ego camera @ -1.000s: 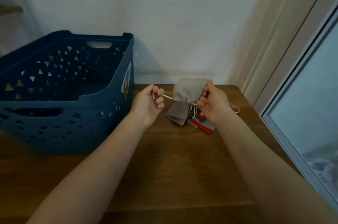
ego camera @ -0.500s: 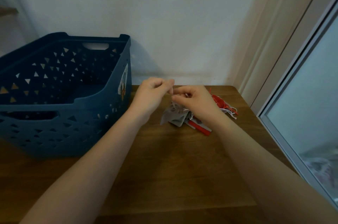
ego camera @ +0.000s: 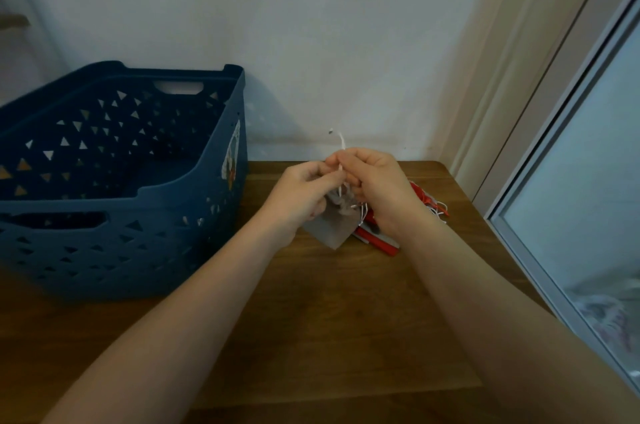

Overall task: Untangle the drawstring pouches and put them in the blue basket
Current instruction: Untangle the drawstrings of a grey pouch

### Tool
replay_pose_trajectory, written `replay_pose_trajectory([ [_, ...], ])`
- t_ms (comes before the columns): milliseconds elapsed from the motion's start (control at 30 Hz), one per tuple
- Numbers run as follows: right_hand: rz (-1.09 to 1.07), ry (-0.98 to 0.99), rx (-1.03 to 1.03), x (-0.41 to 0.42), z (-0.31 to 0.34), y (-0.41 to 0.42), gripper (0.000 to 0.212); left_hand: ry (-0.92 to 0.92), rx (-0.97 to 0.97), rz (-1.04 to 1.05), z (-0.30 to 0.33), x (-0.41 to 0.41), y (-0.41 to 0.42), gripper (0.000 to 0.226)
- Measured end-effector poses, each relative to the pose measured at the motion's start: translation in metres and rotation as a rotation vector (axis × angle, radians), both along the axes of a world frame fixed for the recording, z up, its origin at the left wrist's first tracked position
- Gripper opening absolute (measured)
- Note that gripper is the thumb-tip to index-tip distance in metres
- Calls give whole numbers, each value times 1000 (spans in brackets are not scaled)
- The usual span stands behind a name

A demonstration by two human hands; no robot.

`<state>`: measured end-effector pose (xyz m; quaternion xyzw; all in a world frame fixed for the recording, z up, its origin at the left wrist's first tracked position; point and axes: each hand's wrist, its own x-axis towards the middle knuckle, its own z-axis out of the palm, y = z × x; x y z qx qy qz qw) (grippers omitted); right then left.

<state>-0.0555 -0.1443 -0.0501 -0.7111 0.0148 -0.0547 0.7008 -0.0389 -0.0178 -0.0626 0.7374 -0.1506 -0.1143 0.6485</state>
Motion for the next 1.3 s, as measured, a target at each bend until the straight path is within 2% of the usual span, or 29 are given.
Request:
replay_pose_trajectory([
  [167, -48, -18, 23, 1, -1, -1, 15, 83, -25, -58, 1, 5, 4, 20],
  [300, -214, 60, 83, 7, -10, -7, 20, 423, -450, -53, -8, 11, 9, 18],
  [333, -254, 83, 141, 7, -12, -9, 21, 463, -493, -42, -10, 11, 11, 17],
  [367, -272, 88, 189, 6, -13, -12, 20, 448, -445, -26, -11, 11, 13, 17],
  [433, -233, 47, 201, 4, -13, -14, 18, 324, -165, 14, -12, 8, 14, 19],
  [567, -22, -113, 15, 7, 1, -8, 21, -24, 359, 64, -11, 4, 10, 26],
  [633, 65, -159, -89, 11, 7, -3, 22, -212, 522, 9, -13, 2, 8, 31],
  [700, 120, -160, -155, 15, 10, 0, 21, -287, 602, -69, -16, 1, 7, 32],
  [800, 235, -116, -272, 18, 7, 8, 21, -364, 658, -140, -21, 1, 7, 25],
  [900, 356, -86, -383, 18, 2, 11, 19, -386, 568, -154, -24, -2, 4, 14],
  [967, 423, -84, -438, 14, 3, 10, 21, -403, 523, -123, -24, -3, 3, 18],
  [1100, 337, -82, -507, 10, 3, -4, 37, -252, 451, -67, -24, -3, 7, 32],
  [1167, 296, -78, -670, 8, -2, -13, 29, -149, 394, -52, -23, -3, 9, 37],
  [1300, 445, -12, -950, 5, -6, -28, 9, -77, 352, -73, -21, -3, 11, 33],
])
